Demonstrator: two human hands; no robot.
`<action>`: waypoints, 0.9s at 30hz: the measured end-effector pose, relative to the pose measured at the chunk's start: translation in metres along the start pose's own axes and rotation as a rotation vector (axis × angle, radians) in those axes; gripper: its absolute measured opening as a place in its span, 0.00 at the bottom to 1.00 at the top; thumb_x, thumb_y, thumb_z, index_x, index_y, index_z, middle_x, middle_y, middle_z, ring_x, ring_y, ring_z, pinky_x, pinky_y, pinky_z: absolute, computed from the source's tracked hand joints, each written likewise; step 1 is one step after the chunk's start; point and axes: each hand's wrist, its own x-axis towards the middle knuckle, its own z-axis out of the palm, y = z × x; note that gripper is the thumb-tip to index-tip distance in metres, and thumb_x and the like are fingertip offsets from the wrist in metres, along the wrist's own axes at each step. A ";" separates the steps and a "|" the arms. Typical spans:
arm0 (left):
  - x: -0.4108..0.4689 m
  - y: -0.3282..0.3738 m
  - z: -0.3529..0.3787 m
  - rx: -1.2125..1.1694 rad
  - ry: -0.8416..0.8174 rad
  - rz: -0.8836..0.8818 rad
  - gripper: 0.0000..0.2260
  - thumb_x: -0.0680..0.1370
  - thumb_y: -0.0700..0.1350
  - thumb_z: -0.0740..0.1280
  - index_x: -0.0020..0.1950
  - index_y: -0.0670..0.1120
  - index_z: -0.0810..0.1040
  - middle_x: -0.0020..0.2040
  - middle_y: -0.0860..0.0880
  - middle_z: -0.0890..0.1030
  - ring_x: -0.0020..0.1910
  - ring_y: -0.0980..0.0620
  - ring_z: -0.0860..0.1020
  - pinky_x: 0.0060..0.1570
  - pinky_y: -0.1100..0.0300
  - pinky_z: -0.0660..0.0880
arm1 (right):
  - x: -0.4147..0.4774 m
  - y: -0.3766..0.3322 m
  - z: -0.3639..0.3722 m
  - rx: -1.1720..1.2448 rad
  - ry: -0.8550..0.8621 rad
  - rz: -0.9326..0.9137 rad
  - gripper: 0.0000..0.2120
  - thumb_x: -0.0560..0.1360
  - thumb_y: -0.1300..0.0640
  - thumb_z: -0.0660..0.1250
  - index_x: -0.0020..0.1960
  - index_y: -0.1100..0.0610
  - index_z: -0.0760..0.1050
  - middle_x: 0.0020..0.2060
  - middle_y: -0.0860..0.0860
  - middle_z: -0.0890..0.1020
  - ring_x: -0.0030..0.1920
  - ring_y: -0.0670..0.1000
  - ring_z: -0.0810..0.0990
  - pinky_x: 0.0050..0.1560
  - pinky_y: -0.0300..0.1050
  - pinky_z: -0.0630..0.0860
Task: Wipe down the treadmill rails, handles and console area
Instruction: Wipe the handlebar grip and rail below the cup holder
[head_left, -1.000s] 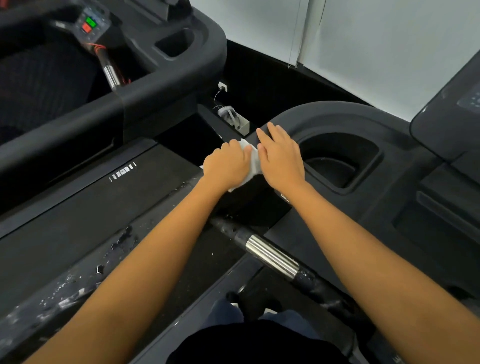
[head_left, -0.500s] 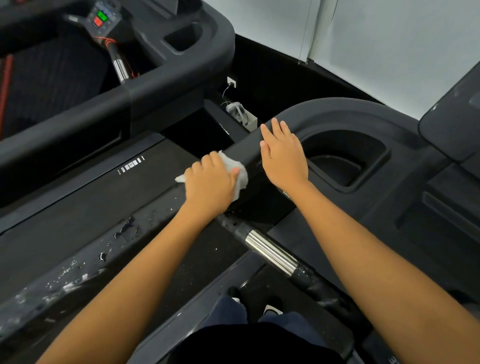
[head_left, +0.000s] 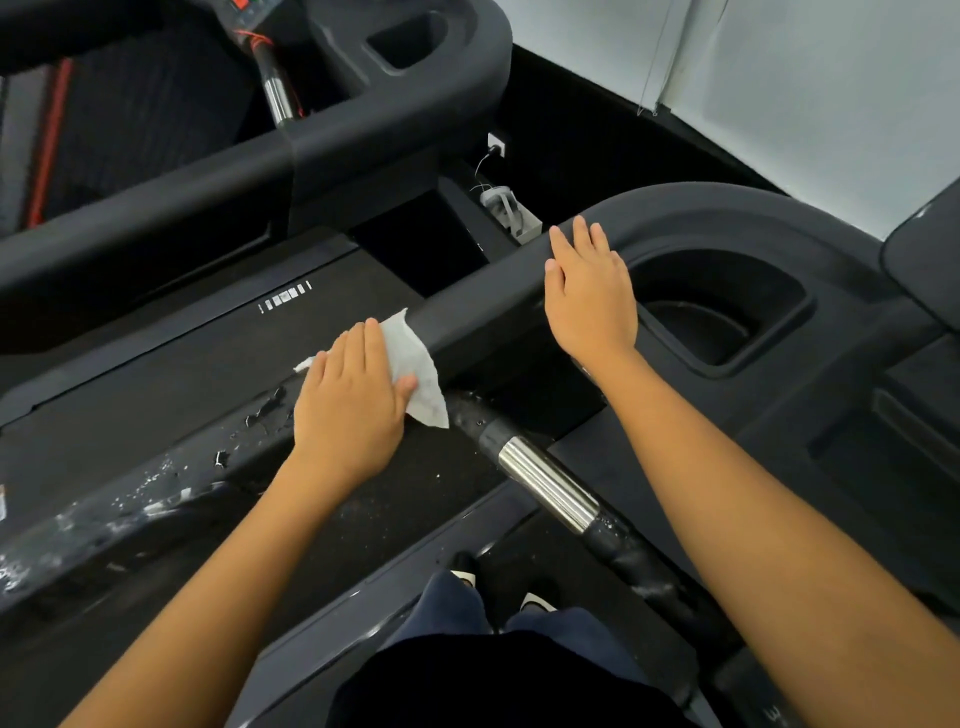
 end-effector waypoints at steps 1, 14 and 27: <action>0.001 0.004 -0.001 0.008 -0.024 -0.039 0.31 0.80 0.56 0.51 0.73 0.33 0.60 0.69 0.36 0.69 0.68 0.37 0.68 0.66 0.43 0.64 | 0.000 0.000 0.000 -0.004 -0.003 -0.001 0.22 0.84 0.53 0.48 0.76 0.56 0.59 0.76 0.57 0.59 0.77 0.57 0.54 0.75 0.55 0.56; 0.035 0.037 -0.005 -0.127 0.084 0.059 0.25 0.81 0.55 0.50 0.70 0.38 0.65 0.62 0.42 0.74 0.60 0.42 0.73 0.60 0.51 0.67 | -0.001 0.002 -0.001 0.035 0.000 0.001 0.22 0.83 0.52 0.49 0.76 0.55 0.60 0.77 0.56 0.58 0.78 0.55 0.53 0.76 0.54 0.53; 0.047 0.046 -0.006 0.001 0.037 0.121 0.22 0.81 0.45 0.50 0.70 0.33 0.64 0.69 0.35 0.69 0.63 0.38 0.71 0.62 0.47 0.68 | -0.001 -0.002 0.002 -0.001 0.011 0.006 0.22 0.83 0.53 0.48 0.77 0.56 0.59 0.77 0.57 0.59 0.77 0.57 0.54 0.75 0.54 0.54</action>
